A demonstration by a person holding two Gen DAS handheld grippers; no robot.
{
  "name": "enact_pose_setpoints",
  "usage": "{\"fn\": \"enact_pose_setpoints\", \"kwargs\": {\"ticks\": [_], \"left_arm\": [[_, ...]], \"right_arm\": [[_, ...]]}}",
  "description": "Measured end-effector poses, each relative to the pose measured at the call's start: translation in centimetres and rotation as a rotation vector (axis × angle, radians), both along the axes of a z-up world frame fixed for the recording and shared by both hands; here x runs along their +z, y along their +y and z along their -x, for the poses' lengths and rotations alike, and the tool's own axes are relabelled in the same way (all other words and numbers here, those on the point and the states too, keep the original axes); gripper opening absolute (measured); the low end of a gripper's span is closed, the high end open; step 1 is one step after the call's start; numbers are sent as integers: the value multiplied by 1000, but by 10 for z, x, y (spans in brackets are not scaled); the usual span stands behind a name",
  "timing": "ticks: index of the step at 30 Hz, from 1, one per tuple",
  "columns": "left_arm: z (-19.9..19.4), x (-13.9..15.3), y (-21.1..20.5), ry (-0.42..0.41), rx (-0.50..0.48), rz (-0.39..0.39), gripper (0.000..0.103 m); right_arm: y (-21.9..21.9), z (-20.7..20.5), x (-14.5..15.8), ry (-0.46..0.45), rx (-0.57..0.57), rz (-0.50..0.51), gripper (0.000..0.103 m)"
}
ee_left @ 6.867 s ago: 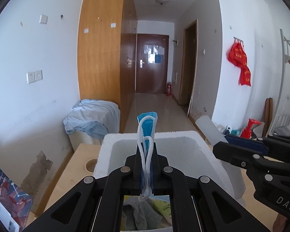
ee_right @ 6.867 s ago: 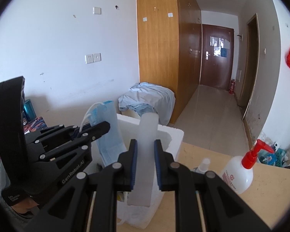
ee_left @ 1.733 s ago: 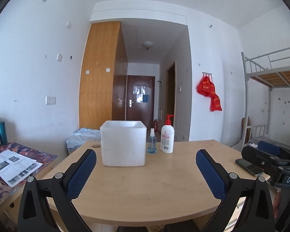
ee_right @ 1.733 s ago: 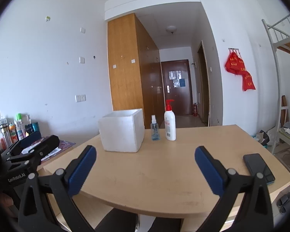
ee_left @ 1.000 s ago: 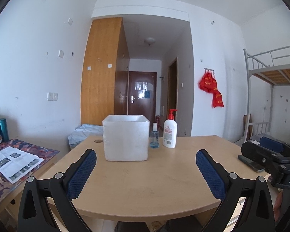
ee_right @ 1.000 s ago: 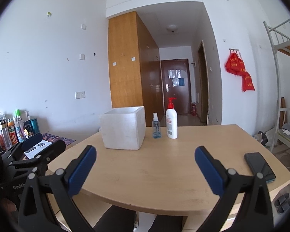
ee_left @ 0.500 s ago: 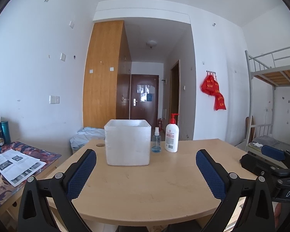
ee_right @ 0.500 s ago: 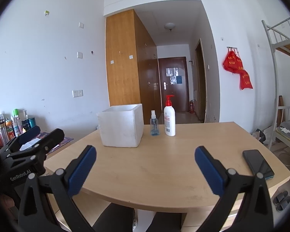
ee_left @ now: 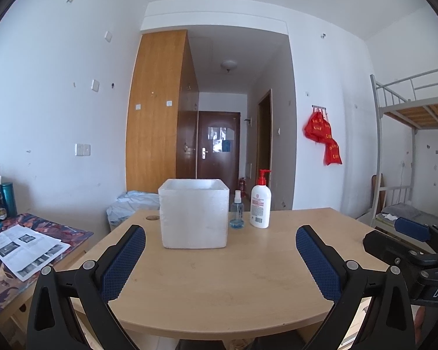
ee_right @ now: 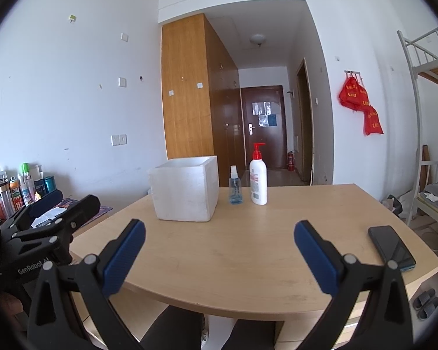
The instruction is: Organize soft objects
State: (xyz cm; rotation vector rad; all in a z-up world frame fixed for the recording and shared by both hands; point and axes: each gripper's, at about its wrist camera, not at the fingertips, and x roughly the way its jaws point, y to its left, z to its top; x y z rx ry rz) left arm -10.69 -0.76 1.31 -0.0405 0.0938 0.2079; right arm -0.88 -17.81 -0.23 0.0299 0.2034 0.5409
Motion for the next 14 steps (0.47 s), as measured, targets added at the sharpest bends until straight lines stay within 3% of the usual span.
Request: {"fn": "enact_pose_setpoints", "kwargs": {"ticks": [14], "left_arm": [[1, -2, -1, -7, 0, 1, 103]], "right_arm": [[2, 0, 0, -1, 7, 6, 103]]}}
